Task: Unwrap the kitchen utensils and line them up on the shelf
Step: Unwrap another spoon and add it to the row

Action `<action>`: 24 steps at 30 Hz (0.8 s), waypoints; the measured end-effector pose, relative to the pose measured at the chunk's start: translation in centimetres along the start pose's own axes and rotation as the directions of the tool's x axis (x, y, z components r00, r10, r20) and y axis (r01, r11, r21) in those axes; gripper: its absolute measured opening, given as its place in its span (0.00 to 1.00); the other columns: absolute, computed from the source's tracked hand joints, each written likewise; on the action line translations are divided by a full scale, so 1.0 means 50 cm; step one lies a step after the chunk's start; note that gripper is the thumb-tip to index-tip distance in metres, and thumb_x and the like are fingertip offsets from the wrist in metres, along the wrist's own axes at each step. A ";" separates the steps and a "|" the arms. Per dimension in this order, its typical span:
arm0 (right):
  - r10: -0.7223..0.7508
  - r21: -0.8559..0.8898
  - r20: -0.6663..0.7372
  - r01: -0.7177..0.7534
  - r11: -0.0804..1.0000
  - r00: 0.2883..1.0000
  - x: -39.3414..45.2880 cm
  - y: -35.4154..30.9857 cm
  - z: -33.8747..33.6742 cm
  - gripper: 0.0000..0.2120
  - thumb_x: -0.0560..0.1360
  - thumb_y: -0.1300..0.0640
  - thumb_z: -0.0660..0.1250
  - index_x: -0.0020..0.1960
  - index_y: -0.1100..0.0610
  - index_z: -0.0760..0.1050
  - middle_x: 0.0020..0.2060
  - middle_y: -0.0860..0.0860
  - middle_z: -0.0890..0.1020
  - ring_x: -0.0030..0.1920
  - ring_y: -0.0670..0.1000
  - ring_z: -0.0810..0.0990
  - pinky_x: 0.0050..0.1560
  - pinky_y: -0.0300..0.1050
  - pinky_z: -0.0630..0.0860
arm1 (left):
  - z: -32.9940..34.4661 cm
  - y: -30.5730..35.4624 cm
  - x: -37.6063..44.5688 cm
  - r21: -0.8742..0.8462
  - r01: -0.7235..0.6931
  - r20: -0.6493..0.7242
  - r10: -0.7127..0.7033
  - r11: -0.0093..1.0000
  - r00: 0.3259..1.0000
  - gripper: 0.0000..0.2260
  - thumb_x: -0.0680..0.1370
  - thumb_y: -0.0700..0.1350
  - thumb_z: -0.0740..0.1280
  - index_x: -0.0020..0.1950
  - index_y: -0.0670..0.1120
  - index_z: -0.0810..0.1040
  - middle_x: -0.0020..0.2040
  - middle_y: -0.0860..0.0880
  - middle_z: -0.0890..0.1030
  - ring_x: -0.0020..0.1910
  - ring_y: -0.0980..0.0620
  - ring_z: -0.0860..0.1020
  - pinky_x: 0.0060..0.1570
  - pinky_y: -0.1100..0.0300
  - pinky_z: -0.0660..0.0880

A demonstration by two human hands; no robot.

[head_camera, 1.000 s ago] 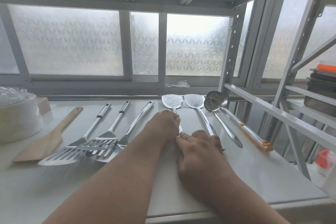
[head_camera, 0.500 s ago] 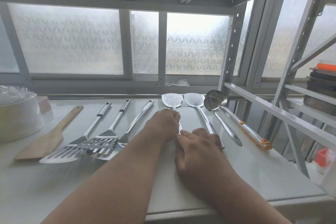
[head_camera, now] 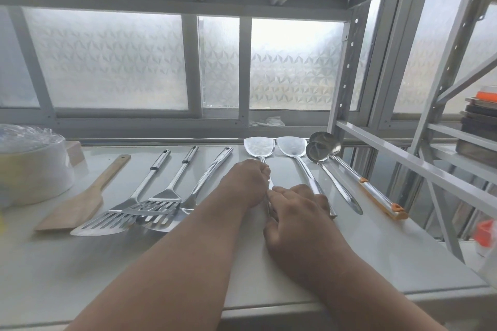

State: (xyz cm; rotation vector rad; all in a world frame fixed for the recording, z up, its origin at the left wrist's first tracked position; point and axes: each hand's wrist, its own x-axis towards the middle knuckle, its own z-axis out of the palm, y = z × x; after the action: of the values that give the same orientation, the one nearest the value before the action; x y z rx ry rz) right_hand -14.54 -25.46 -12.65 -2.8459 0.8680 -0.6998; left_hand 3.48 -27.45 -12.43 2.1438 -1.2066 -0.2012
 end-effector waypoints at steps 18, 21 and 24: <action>-0.060 0.017 -0.007 0.060 0.998 0.998 -0.009 -0.006 -0.013 0.19 0.71 0.53 0.57 0.61 0.51 0.73 0.58 0.45 0.79 0.64 0.53 0.69 0.59 0.52 0.61 | -0.060 0.022 -0.173 0.271 0.037 0.103 -0.067 0.962 0.992 0.13 0.86 0.44 0.60 0.59 0.41 0.84 0.58 0.40 0.84 0.61 0.40 0.82 0.55 0.49 0.79; -0.085 0.015 0.006 0.085 0.996 0.996 -0.013 -0.004 -0.009 0.21 0.75 0.56 0.60 0.68 0.51 0.73 0.67 0.44 0.77 0.68 0.52 0.66 0.62 0.50 0.57 | -0.075 0.009 -0.216 0.266 -0.004 0.112 -0.027 0.964 0.993 0.13 0.85 0.44 0.61 0.49 0.42 0.83 0.48 0.42 0.84 0.59 0.40 0.82 0.49 0.50 0.77; -0.140 -0.008 -0.021 0.140 0.990 0.990 -0.017 -0.006 -0.011 0.21 0.77 0.55 0.61 0.70 0.50 0.72 0.71 0.44 0.75 0.70 0.51 0.64 0.64 0.50 0.56 | -0.093 -0.012 -0.260 0.258 -0.068 0.139 0.033 0.964 0.990 0.12 0.83 0.46 0.63 0.50 0.48 0.86 0.49 0.50 0.86 0.58 0.45 0.83 0.55 0.55 0.80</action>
State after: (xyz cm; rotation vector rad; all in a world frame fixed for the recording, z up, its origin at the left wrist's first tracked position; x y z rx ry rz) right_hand -15.28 -24.72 -12.45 -2.9328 0.6786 -0.7455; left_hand -1.42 -14.54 -11.54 2.3535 -1.4323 -0.1731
